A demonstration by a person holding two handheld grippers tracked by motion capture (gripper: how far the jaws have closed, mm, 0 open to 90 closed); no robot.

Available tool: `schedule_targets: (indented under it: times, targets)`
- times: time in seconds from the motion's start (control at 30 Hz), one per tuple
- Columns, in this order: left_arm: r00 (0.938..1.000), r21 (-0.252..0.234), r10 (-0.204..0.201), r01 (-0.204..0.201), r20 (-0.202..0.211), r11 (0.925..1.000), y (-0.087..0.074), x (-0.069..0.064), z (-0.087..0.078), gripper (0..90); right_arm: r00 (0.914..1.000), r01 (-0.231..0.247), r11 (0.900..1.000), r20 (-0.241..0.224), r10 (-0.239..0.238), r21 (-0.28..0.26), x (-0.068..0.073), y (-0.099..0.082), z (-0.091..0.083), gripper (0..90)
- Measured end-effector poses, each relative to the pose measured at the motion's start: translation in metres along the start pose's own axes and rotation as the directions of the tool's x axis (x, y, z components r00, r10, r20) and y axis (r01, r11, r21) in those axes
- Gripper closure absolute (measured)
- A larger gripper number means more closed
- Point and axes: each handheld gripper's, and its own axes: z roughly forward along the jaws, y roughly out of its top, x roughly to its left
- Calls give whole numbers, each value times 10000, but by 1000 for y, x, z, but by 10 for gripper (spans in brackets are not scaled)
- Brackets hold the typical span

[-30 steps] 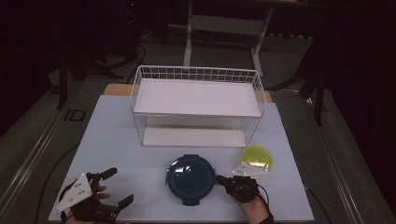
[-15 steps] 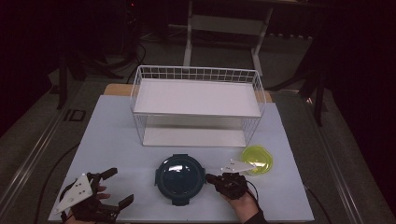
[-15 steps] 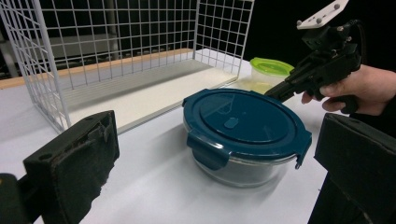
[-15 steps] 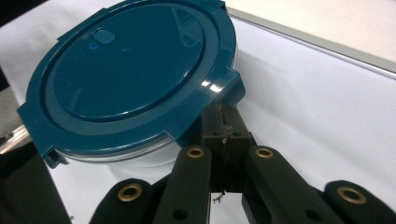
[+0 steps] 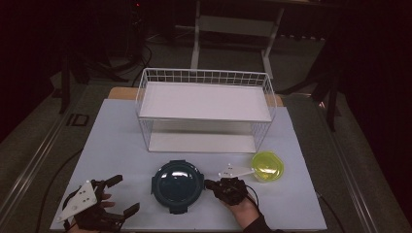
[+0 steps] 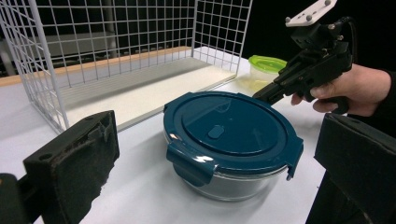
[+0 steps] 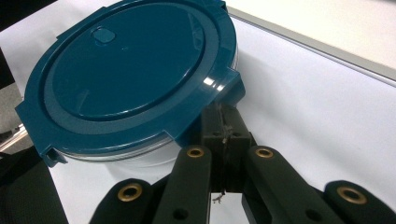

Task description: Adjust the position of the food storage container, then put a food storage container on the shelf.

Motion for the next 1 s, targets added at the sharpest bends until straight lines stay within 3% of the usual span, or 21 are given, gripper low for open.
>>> schedule_targets:
  times: [0.17, 0.33, 0.5, 0.6, 0.67, 0.77, 0.83, 0.9, 1.0]
  targets:
    - [10000, -52, -10, 10, 4, 10000, 0, 0, -1, 0, 10000, 1, 10000, 27, -1, -22, 0, 4, 0, 900]
    - [10000, -49, 1, -2, -25, 10000, 5, -3, -2, 0, 9988, 487, 9980, 95, -483, -399, 5, 8, -10, 899]
    - [9998, 119, 161, -163, 128, 9998, 8, -10, 1, 0, 9987, 477, 9957, -140, -490, -795, 8, 9, -18, 808]
    - [9998, 243, 164, -168, 138, 9996, 9, -12, 2, 0, 9975, 675, 9903, -119, -695, -1213, 11, 9, -26, 662]
    - [9998, 373, 218, -219, 8, 9991, 10, -12, 2, 0, 9958, 900, 9855, -59, -918, -1437, 12, 10, -31, 510]
    - [9994, 334, 335, -330, -133, 9989, 13, -12, 1, 0, 9919, 1270, 9760, 322, -1233, -1770, 15, 13, -42, 470]
    - [9993, 278, 344, -340, -148, 9990, 14, -12, 1, 0, 9918, 1278, 9754, 320, -1241, -1794, 15, 14, -43, 459]
    - [9991, 273, 341, -334, -263, 9991, 18, -12, 0, 0, 9943, 1059, 9728, 306, -1018, -2059, 14, 17, -50, 350]
    - [9996, 386, 207, -199, -188, 9991, 26, -13, -2, 0, 9934, 1142, 9647, 408, -1076, -2374, 14, 18, -57, 199]
